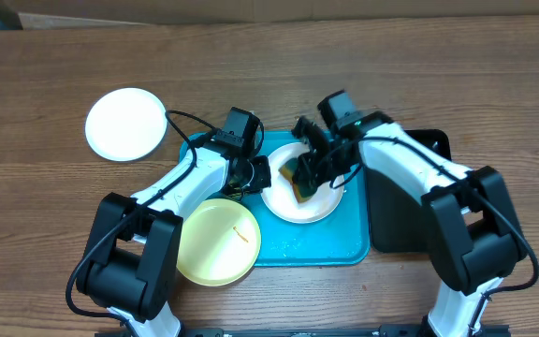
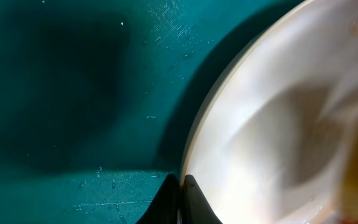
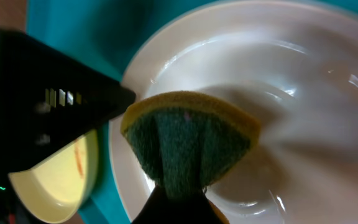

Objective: Clean dirty plates on tray and stack at the side
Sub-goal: 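Wipe the white plate with the sponge in the right gripper, then return the sponge to the black tray with the right gripper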

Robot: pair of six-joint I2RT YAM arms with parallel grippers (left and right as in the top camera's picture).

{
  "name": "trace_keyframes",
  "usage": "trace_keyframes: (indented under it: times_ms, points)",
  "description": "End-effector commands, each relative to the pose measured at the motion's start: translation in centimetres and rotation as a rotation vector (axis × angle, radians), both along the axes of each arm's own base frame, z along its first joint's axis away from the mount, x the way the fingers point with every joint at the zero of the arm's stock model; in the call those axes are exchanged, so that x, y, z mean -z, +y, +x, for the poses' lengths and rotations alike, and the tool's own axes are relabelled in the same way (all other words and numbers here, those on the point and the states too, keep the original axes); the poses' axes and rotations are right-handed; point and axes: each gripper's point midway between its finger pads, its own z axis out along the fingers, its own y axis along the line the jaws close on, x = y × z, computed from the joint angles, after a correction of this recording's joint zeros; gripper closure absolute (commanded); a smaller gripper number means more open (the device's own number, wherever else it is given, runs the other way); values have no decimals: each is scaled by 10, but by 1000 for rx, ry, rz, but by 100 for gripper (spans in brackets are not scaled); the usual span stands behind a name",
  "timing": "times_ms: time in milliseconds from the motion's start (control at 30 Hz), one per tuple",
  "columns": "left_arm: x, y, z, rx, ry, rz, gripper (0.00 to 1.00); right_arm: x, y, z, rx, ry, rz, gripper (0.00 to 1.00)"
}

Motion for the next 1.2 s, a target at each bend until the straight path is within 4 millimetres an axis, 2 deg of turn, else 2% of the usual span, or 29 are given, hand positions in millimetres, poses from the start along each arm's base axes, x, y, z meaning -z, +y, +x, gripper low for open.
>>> trace_keyframes:
  times_ms: [0, 100, 233, 400, 500, 633, 800, 1000, 1033, 1067, 1100, 1167]
  points:
    - [2, -2, -3, 9, 12, -7, 96, -41, -4, 20, 29, -21, 117, 96]
    - [2, -2, -2, 9, 11, -7, 96, -58, -27, 29, 90, -17, 106, 96]
    - [2, -2, -3, 9, 12, -7, 96, -63, -81, 34, 214, 2, -6, 96]
    - [2, -2, -3, 9, 12, -6, 96, -36, -171, 21, 424, 104, -349, 96]
    - [2, -2, -3, 9, 11, -6, 96, -21, -204, 13, 506, 129, -489, 96]
    - [2, -2, -3, 9, 12, -7, 96, -3, -217, 10, 540, 123, -547, 96]
    - [2, -2, -3, 9, 12, -6, 96, 16, -230, 18, 577, 51, -603, 96]
    - [2, -2, -2, 9, 11, -7, 96, 23, -230, 22, 584, 23, -595, 96]
    - [2, -2, -2, 9, 11, -7, 96, 25, -230, 22, 585, 21, -594, 91]
    - [2, -2, -2, 9, 11, -7, 96, 26, -230, 22, 586, 20, -594, 76]
    - [2, -2, -3, 9, 11, -7, 96, 28, -230, 21, 585, 20, -593, 69]
    - [2, -2, -3, 9, 11, -7, 96, 30, -230, 19, 584, 25, -595, 62]
